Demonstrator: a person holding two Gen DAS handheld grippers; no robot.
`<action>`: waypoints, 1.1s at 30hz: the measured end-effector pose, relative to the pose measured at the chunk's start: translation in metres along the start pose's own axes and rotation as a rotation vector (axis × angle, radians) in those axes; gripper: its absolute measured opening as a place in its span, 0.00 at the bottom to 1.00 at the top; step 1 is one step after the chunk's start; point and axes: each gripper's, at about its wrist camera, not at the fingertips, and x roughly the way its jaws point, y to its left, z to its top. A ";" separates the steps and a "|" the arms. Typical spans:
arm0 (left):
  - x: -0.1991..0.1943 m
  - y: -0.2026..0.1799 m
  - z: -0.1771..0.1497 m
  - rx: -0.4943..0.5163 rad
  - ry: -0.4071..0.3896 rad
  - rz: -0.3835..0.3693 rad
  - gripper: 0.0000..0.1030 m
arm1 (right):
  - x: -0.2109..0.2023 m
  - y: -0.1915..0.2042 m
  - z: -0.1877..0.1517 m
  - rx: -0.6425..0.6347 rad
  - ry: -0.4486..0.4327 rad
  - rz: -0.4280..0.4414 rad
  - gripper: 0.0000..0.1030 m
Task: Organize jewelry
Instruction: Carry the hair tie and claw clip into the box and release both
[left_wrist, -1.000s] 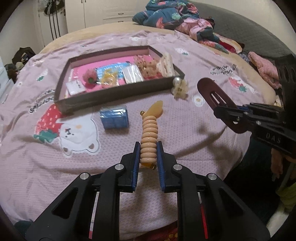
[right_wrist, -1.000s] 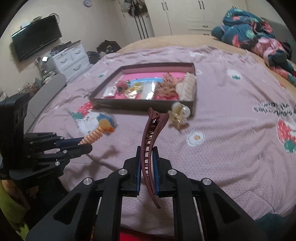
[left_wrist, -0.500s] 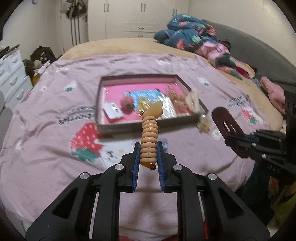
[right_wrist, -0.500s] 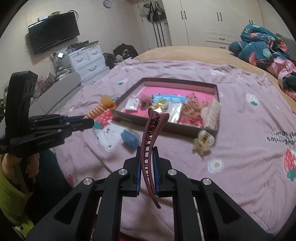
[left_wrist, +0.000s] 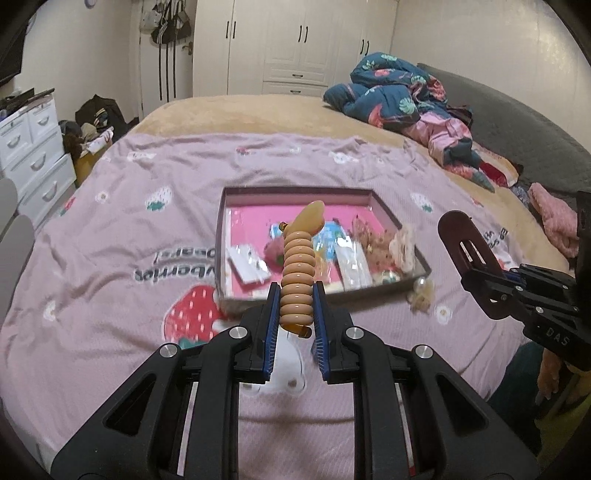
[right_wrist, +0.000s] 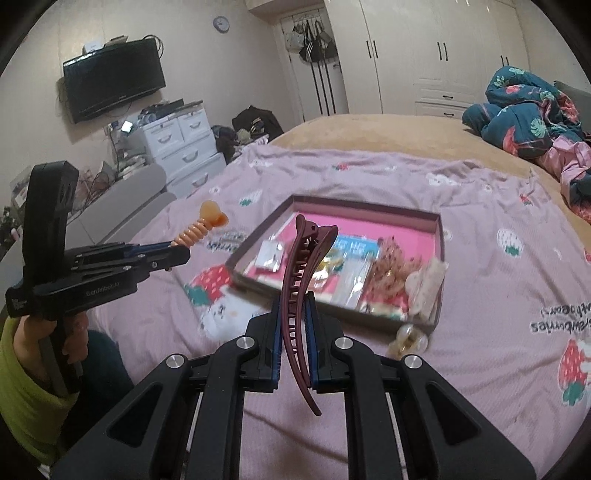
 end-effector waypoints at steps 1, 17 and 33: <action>0.002 -0.001 0.004 0.000 -0.005 -0.003 0.10 | 0.001 -0.002 0.003 0.002 -0.003 -0.002 0.10; 0.054 -0.006 0.053 0.001 0.000 -0.027 0.10 | 0.018 -0.062 0.050 0.097 -0.042 -0.071 0.10; 0.120 0.000 0.052 0.011 0.079 -0.017 0.10 | 0.062 -0.090 0.057 0.115 0.011 -0.111 0.10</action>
